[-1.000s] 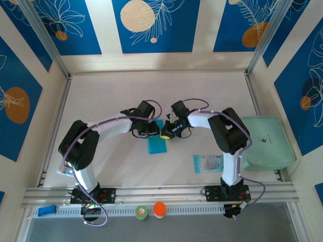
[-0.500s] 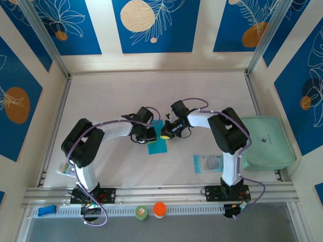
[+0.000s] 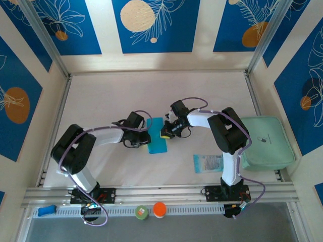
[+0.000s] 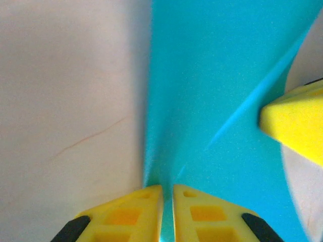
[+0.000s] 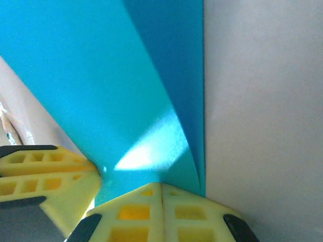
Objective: Fold a paper plane with a square sheet of paper (pick it up from the middle)
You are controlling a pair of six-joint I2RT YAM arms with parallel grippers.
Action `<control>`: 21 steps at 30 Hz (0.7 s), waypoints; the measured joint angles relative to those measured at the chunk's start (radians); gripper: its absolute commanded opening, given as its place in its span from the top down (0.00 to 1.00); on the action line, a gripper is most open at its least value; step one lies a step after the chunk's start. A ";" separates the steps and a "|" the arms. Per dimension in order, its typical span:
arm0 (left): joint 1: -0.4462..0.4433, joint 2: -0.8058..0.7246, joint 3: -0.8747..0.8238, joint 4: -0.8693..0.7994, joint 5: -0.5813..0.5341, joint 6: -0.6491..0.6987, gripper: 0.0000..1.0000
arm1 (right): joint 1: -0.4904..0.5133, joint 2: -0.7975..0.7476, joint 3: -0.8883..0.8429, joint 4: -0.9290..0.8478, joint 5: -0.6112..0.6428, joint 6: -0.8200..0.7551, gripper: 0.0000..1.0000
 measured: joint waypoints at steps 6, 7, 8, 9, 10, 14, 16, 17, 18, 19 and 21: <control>0.003 -0.047 -0.017 0.027 0.037 -0.038 0.84 | 0.000 0.002 0.005 -0.008 0.000 -0.003 1.00; -0.003 -0.048 -0.017 0.051 0.047 -0.050 0.84 | 0.000 0.002 0.005 -0.008 0.000 -0.003 1.00; -0.008 -0.047 -0.017 0.074 0.055 -0.062 0.84 | 0.000 0.002 0.005 -0.008 0.000 -0.003 1.00; -0.014 -0.045 -0.017 0.095 0.062 -0.075 0.84 | 0.000 0.002 0.005 -0.008 0.000 -0.003 1.00; -0.019 -0.040 -0.017 0.112 0.067 -0.084 0.84 | 0.000 0.002 0.005 -0.008 0.001 -0.003 1.00; -0.040 0.009 -0.007 0.150 0.083 -0.106 0.84 | 0.000 0.003 0.005 -0.008 0.001 -0.003 1.00; -0.045 0.037 -0.010 0.154 0.084 -0.113 0.84 | 0.000 0.003 0.005 -0.008 0.001 -0.003 1.00; -0.046 0.044 -0.015 0.156 0.084 -0.116 0.84 | 0.000 0.003 0.005 -0.008 0.001 -0.003 1.00; -0.046 0.045 -0.026 0.166 0.084 -0.121 0.84 | 0.000 0.003 0.005 -0.008 0.001 -0.003 1.00; -0.046 0.045 -0.035 0.180 0.084 -0.121 0.84 | 0.000 0.003 0.005 -0.008 0.001 -0.003 1.00; -0.045 0.038 -0.059 0.213 0.084 -0.122 0.84 | 0.000 0.004 0.006 -0.008 0.000 -0.003 1.00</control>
